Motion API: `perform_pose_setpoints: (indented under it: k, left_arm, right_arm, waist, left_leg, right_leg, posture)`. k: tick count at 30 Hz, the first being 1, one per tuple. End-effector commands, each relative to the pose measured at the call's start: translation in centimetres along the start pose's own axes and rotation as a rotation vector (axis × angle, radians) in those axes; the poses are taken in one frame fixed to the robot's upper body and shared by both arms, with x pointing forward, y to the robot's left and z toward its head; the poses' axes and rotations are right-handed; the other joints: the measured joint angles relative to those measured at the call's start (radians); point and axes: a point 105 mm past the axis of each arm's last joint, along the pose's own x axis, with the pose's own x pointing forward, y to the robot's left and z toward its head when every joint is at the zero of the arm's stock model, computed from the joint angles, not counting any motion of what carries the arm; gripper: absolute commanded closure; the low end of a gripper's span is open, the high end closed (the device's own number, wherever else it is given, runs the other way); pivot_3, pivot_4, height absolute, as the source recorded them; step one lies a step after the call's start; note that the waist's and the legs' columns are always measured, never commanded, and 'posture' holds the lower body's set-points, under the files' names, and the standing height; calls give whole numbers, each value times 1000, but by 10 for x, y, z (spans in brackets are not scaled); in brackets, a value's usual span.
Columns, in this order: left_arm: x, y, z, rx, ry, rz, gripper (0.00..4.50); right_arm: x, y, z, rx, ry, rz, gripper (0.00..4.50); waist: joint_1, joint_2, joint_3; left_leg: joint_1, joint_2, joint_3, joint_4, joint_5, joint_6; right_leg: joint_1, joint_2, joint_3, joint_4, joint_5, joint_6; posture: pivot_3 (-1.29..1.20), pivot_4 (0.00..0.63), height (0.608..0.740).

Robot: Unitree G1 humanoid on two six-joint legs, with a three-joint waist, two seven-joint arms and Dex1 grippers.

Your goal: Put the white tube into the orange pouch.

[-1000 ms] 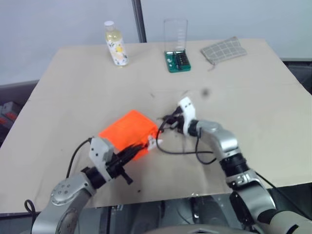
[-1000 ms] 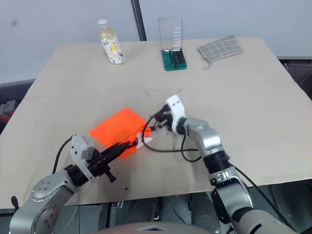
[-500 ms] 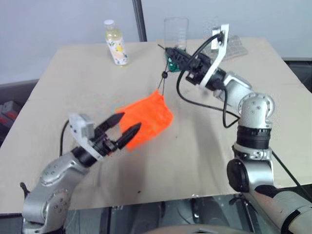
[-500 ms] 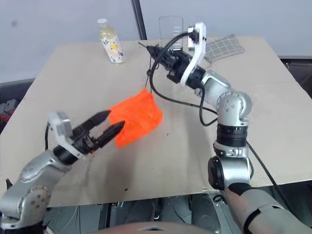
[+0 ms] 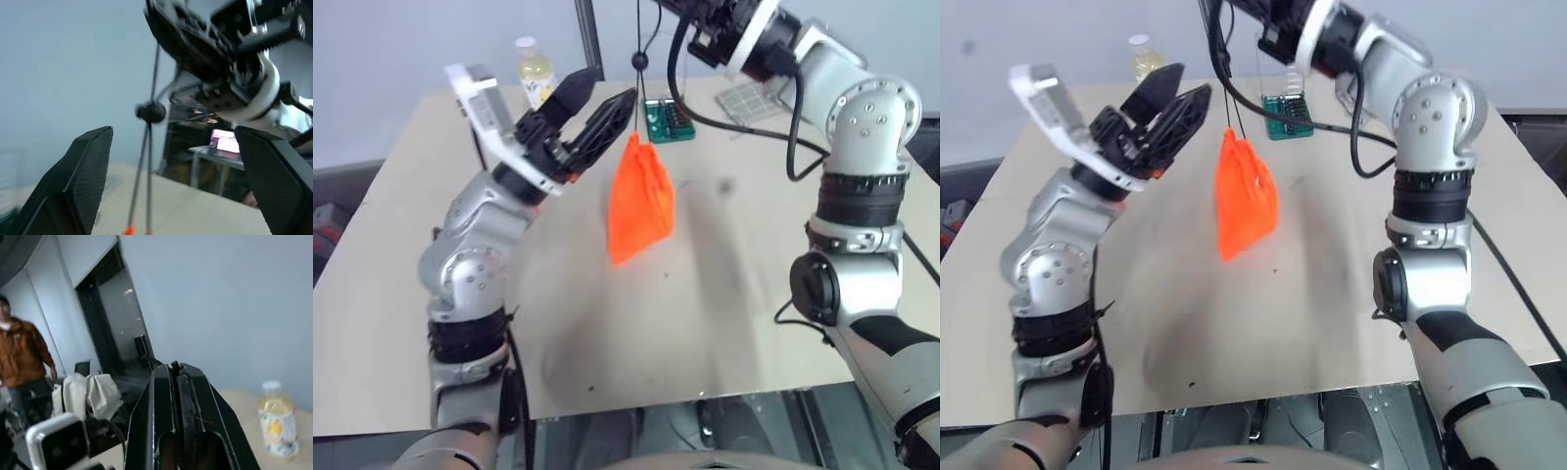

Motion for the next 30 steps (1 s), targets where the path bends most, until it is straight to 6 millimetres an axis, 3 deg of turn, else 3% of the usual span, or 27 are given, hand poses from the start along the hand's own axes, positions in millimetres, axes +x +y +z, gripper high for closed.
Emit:
perform_pose_setpoints:
  k: [1,11,30]
  left_arm:
    - [16,-5,9,44,-56,-63,349]
    - [29,5,12,71,-106,-75,349]
    - [41,18,-12,75,-42,-116,349]
  right_arm:
    - [9,14,13,-106,1,75,4500]
    - [7,13,-11,-157,118,95,4500]
    - [6,22,-4,-160,104,120,4500]
  waist:
    - [0,0,0]
    - [2,0,0]
    - [2,0,0]
  left_leg:
    - [-3,0,0,1,0,0]
    - [-9,1,2,3,0,0]
    - [-10,1,1,5,0,0]
  right_leg:
    - [-4,0,0,1,0,0]
    - [-10,-1,3,3,0,0]
    - [-10,-1,2,5,0,0]
  posture:
    - [0,150,740]
    - [0,150,740]
    - [0,150,740]
